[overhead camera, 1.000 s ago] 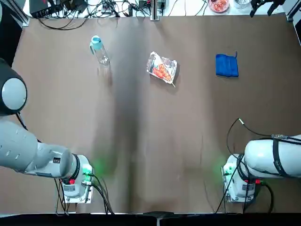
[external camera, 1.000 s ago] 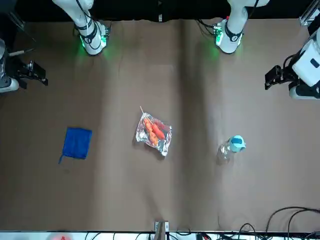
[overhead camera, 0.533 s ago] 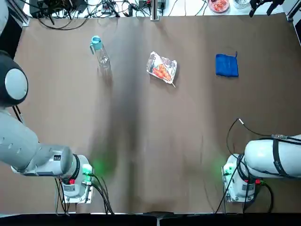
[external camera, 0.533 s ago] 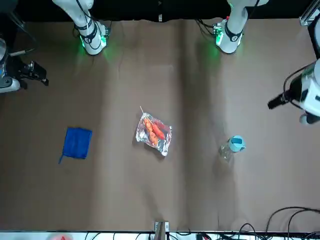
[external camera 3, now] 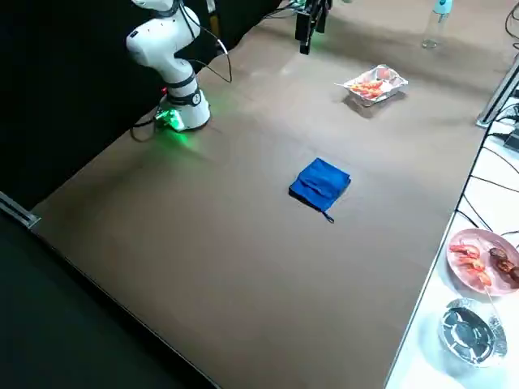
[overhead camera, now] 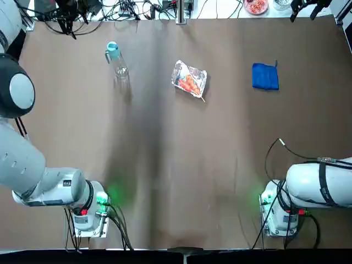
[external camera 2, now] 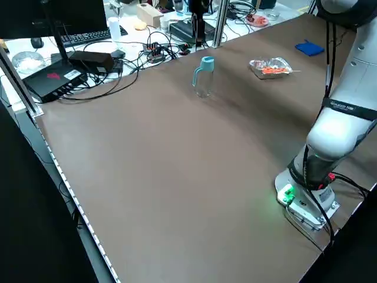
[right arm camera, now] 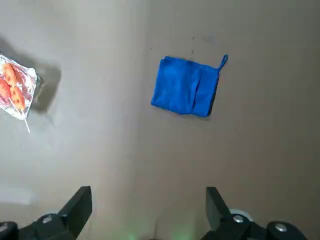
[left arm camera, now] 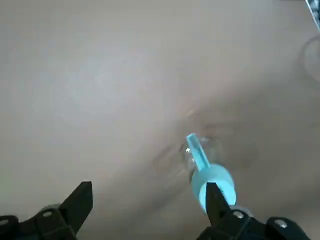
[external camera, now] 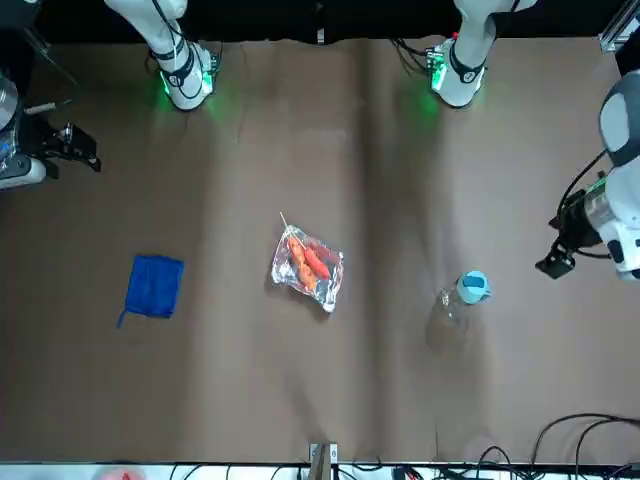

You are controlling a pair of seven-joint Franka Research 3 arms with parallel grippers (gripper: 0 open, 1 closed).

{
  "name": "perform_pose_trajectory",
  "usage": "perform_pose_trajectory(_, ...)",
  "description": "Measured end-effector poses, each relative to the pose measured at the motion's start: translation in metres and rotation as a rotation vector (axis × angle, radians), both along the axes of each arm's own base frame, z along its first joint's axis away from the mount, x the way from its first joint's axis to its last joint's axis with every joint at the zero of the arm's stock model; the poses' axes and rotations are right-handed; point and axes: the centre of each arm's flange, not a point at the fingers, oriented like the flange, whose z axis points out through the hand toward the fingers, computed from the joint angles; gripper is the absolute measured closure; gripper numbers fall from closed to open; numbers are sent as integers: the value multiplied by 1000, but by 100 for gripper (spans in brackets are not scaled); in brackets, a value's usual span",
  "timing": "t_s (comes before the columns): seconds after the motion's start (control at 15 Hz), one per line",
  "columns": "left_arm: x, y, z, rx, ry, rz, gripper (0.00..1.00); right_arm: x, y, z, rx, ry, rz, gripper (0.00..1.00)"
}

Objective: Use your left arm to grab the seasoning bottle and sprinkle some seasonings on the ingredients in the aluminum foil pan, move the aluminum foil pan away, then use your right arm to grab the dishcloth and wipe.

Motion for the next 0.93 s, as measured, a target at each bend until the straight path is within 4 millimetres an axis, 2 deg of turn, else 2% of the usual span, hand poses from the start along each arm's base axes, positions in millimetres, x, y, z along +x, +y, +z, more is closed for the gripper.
perform_pose_trajectory(0.4,8,4,-76,-30,-26,227,0,0,4,-4,0,9,7,0)
perform_pose_trajectory(0.8,22,-9,-175,-31,35,318,0,4,4,-4,0,-29,5,0)
perform_pose_trajectory(0.93,23,-19,-197,-29,48,317,0,7,3,-10,0,-43,3,0)
